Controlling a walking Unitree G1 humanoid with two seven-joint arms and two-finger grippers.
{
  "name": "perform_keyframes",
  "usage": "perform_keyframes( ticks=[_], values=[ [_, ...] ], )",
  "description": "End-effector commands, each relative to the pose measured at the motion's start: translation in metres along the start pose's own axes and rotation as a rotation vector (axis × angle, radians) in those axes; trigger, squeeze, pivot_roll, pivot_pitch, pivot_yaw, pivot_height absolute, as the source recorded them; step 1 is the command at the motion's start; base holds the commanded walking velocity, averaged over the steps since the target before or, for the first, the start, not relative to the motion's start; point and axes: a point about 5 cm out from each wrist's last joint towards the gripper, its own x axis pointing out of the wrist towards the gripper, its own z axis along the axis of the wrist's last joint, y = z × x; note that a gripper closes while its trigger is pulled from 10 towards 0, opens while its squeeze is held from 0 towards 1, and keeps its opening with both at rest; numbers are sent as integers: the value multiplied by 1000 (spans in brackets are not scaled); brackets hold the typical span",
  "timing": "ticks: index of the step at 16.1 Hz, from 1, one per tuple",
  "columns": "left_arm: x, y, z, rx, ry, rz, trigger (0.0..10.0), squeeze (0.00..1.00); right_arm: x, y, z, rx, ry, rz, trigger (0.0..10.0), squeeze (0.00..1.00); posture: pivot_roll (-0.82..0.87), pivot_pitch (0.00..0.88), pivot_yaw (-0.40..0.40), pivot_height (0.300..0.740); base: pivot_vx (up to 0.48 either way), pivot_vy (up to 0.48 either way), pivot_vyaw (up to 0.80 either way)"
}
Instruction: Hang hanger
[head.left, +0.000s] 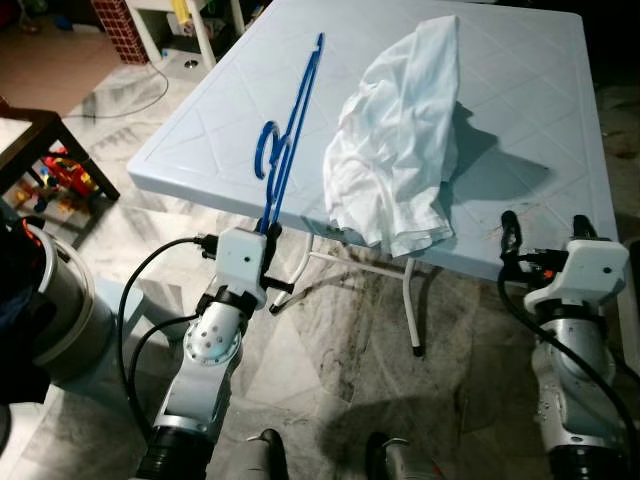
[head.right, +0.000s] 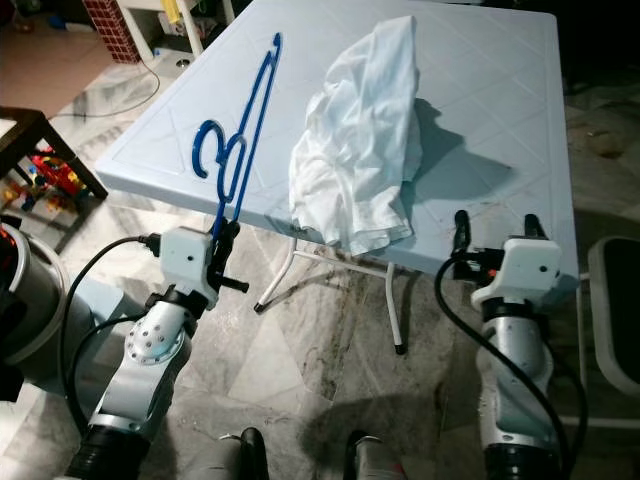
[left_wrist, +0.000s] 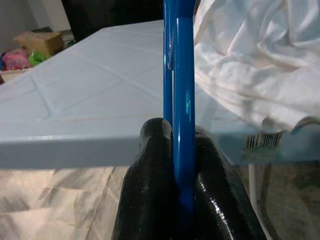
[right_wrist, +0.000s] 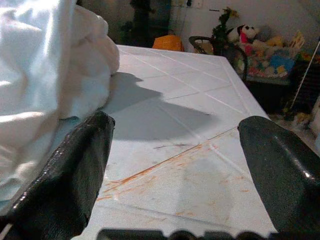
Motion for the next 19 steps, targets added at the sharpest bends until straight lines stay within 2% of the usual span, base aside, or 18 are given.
perform_keyframes(
  ticks=[1,6,9,11,14,19],
  values=[
    [2,1,1,34,-10,9,10000,0,-1,3,6,22,-3,-5,10000,1000,-123,175,89,740,0,0,0],
    [0,7,-4,49,-2,50,10000,0,6,19,13,74,23,10,10000,1000,-125,165,76,740,0,0,0],
    [7,6,-2,61,-9,76,10000,0,6,27,9,127,71,25,10000,1000,-106,146,66,740,0,0,0],
    [8,7,0,59,-19,70,10000,0,8,33,10,104,67,57,10000,1000,-105,155,73,740,0,0,0],
    [7,6,-1,58,-17,76,10000,0,6,27,6,123,93,30,10000,1000,-101,155,71,740,-262,0,0],
    [11,2,-2,45,-16,76,10000,0,7,29,5,119,102,43,10000,1000,-111,143,63,740,-268,0,0]
  ],
)
